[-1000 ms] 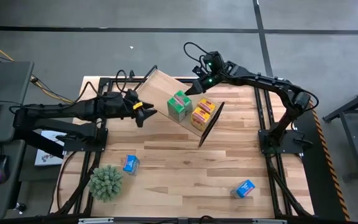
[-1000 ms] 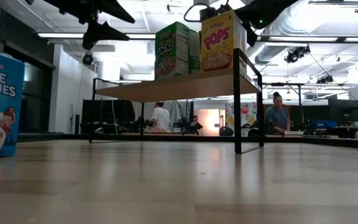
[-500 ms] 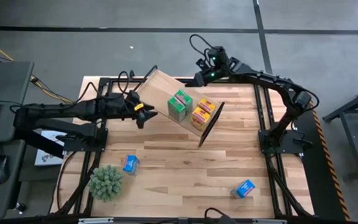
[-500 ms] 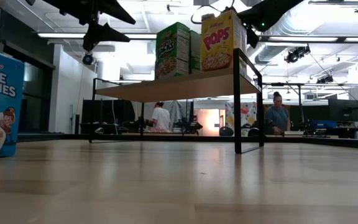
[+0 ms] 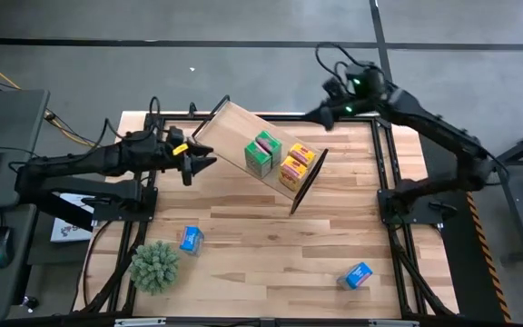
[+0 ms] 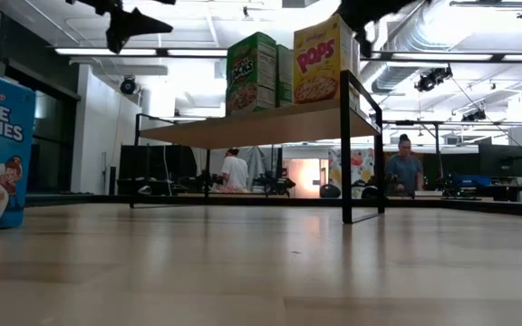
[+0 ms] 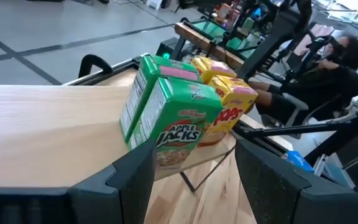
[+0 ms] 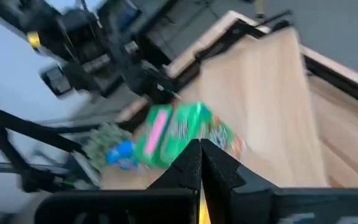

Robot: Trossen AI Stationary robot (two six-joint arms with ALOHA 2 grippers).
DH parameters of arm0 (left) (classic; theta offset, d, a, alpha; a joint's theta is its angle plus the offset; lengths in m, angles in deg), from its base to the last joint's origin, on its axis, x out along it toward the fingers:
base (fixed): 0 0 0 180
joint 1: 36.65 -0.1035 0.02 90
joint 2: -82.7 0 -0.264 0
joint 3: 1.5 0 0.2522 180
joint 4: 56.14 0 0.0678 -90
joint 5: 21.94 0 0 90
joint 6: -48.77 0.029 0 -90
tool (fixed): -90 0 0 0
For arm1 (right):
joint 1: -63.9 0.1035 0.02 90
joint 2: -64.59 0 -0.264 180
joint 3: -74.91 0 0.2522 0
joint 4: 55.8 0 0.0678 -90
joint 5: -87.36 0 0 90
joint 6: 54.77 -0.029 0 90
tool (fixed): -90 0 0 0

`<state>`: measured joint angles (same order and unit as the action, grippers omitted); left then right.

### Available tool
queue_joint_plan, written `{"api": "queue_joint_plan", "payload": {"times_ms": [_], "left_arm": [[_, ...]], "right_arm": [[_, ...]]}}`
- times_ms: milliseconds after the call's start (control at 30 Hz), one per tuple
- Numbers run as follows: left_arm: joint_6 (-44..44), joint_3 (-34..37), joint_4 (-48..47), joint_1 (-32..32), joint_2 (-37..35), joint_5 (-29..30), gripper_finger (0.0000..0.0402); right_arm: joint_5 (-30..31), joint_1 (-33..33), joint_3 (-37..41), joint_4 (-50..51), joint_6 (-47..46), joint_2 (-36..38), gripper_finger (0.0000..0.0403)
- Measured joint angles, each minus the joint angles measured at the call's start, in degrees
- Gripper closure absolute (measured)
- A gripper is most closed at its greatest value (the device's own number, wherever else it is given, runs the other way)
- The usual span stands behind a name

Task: Stack cereal on shelf
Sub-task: Adjust the green cereal box on the shelf

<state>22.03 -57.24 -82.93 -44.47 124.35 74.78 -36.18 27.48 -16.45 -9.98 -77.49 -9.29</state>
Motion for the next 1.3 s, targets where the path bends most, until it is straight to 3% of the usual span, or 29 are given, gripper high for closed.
{"api": "queue_joint_plan", "payload": {"times_ms": [100,233,433,633,767,900,1100,1300], "left_arm": [[0.0,0.0,-0.9,0.7,-1.4,-0.3,0.019],[1.5,0.0,-0.8,2.2,-1.6,-0.4,0.019],[4.0,0.0,-0.5,2.6,-0.3,2.4,0.019],[4.4,0.0,-0.4,2.5,2.8,8.3,0.019],[3.9,0.0,-0.5,2.4,7.0,17.8,0.0196],[2.9,0.0,0.0,0.5,12.2,19.1,0.0238],[1.8,0.0,5.7,-1.7,19.7,14.8,0.0382],[2.9,0.0,12.1,-2.4,25.1,8.5,0.0397]], "right_arm": [[8.2,4.8,0.3,6.9,0.8,6.2,0.0403],[17.5,13.3,4.6,7.8,-3.9,14.8,0.0403],[32.4,28.3,16.4,-1.7,-14.7,25.7,0.0403],[43.0,38.2,25.2,-12.1,-18.4,28.6,0.0403],[46.6,41.2,26.7,-13.9,-18.5,27.4,0.0403],[47.2,42.3,26.7,-15.0,-18.4,25.9,0.0403],[47.3,42.6,26.7,-16.7,-18.2,25.0,0.0403],[47.3,42.6,26.7,-17.1,-17.4,24.9,0.0403]]}}
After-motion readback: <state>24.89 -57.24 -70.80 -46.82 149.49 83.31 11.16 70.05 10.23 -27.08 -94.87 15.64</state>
